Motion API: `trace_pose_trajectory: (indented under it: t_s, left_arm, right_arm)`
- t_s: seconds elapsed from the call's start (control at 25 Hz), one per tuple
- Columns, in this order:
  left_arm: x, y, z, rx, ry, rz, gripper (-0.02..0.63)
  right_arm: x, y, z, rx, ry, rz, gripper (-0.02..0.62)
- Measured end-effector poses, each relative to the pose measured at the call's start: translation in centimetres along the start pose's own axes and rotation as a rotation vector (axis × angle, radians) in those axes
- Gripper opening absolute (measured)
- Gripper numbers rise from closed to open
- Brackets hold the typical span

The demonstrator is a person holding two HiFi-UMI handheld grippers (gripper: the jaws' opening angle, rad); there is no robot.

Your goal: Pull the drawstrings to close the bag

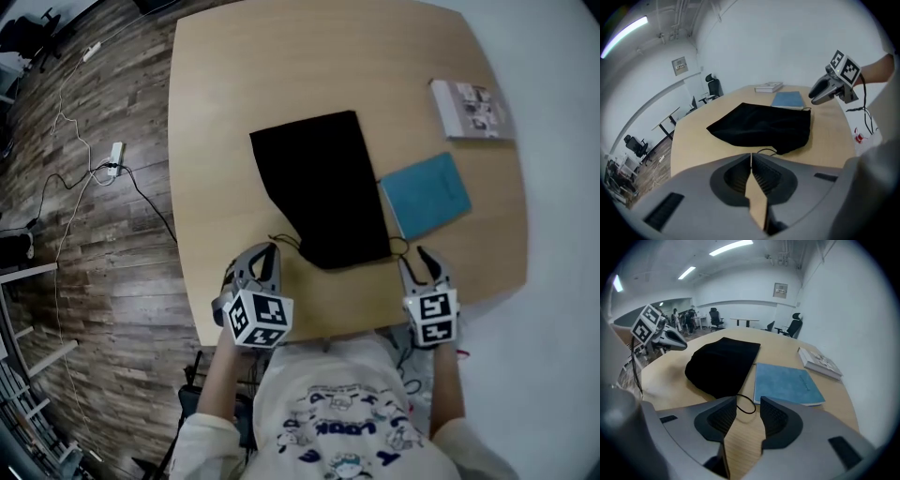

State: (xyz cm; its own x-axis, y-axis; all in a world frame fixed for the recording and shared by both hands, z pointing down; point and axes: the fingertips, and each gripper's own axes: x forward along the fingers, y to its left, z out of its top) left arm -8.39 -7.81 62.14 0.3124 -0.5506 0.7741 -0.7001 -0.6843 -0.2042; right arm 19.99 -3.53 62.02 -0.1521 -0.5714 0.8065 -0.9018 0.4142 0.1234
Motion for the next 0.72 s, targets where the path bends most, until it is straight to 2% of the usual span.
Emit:
trace_pose_trajectory:
  t_s: [0.04, 0.2, 0.32, 0.44, 0.6, 0.72]
  left_arm:
    - [0.3, -0.1, -0.1, 0.03, 0.016, -0.016, 0.007]
    - [1.5, -0.9, -0.6, 0.114, 0.062, -0.106, 0.122]
    - [2.1, -1.3, -0.8, 0.171, 0.091, -0.165, 0.169]
    - [2.6, -1.7, -1.0, 0.254, 0.119, -0.21, 0.212]
    - [3.4, -2.6, -1.1, 0.309, 0.165, -0.304, 0.215]
    - [4.4, -2.9, -0.9, 0.349, 0.188, -0.329, 0.215]
  right_arm:
    - [0.2, 0.2, -0.1, -0.033, 0.012, 0.024, 0.138]
    - [1.4, 1.3, -0.8, -0.189, 0.068, 0.133, 0.138]
    - [2.4, 2.0, -1.5, -0.316, 0.118, 0.191, 0.138]
    - [3.1, 2.6, -2.4, -0.379, 0.155, 0.234, 0.138]
    - [3.7, 3.3, -2.9, -0.419, 0.2, 0.291, 0.138]
    - [3.9, 3.3, -3.3, -0.441, 0.233, 0.317, 0.138]
